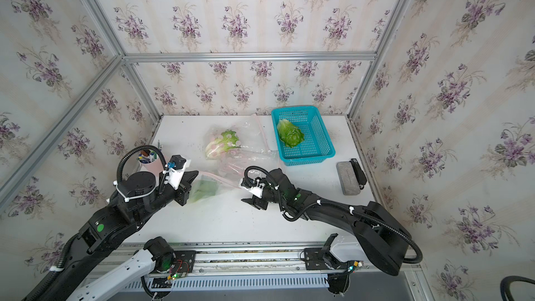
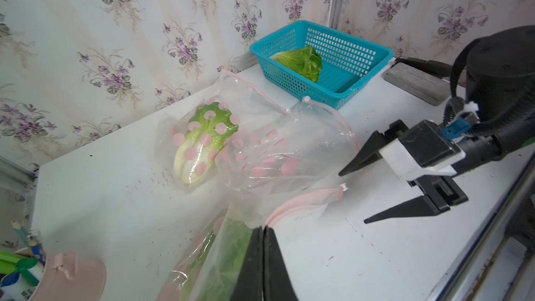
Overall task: Open the zip-top bag and take out the chinese cabbages
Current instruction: Unzip the zipper on the zipper food storage bag, then open the zipper of the food storage bag at the center of the board.
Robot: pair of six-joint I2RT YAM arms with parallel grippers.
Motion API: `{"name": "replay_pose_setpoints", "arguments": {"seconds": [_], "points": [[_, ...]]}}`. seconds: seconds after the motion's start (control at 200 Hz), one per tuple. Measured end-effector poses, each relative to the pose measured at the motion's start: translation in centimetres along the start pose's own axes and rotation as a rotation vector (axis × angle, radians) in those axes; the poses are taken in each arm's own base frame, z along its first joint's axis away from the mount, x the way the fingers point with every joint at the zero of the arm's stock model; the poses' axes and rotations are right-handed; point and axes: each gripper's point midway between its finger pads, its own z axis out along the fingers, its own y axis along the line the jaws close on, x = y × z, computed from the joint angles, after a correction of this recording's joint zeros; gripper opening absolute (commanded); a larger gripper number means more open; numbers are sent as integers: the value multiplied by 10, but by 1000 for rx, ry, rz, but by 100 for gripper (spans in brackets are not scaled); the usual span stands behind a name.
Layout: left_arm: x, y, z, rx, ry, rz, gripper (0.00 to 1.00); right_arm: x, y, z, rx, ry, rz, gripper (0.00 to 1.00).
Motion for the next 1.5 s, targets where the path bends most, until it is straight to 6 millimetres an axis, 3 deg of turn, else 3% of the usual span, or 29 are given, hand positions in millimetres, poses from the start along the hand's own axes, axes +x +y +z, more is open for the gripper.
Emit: {"name": "replay_pose_setpoints", "arguments": {"seconds": [0.14, 0.37, 0.53, 0.649, 0.834, 1.504], "points": [[4, -12, 2, 67, 6, 1, 0, -14, -6, -14, 50, -54, 34, 51], [14, -28, 4, 156, 24, -7, 0, -46, -16, -32, 102, -173, 159, 0], [18, -33, 3, 187, 25, -21, 0, -60, -25, -27, 105, -180, 277, 0], [19, -36, 2, 201, 26, -29, 0, -44, -16, -14, 56, -128, 379, 0], [21, -39, 4, 218, 37, -39, 0, -16, 14, 0, -28, -51, 461, 0], [22, -43, 11, 237, 58, -48, 0, -16, 23, 19, -93, -25, 532, 0]]}}
